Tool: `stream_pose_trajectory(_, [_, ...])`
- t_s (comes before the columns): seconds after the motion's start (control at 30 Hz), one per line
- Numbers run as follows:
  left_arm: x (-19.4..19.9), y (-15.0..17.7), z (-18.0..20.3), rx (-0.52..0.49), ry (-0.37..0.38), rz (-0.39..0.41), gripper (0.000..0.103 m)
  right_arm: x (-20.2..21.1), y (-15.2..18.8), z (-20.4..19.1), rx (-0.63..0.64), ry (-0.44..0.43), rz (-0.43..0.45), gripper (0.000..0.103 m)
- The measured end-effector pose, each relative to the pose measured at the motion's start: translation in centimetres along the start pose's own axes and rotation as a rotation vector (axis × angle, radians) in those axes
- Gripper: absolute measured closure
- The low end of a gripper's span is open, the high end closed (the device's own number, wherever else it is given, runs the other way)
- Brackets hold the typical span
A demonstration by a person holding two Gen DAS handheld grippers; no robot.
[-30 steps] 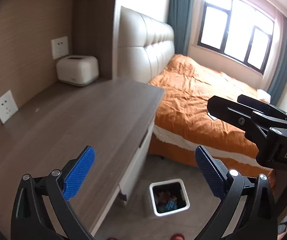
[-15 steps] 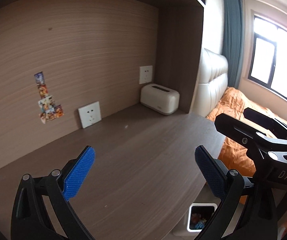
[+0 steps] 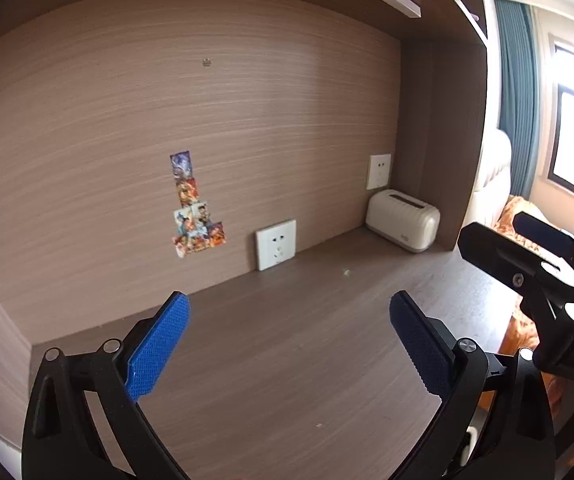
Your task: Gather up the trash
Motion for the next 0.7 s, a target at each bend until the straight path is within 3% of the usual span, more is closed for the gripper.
stream_pose_trajectory(0.7, [-1.1,-0.8,-3.8,-0.009,-0.007,-0.005,0.005,-1.5,-1.2,-2.2,0.008,0.026,0.013,0.005])
Point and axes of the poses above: each gripper's, at about its wrist camera, not at the fingertips, and x roughly against the way its jaws point, z to its right, y to its underside, the point moved 10 cm from there along -x, roughly the way its jaws point, and after that the axes turned 1 degree about -y, right-handed, at the moved point
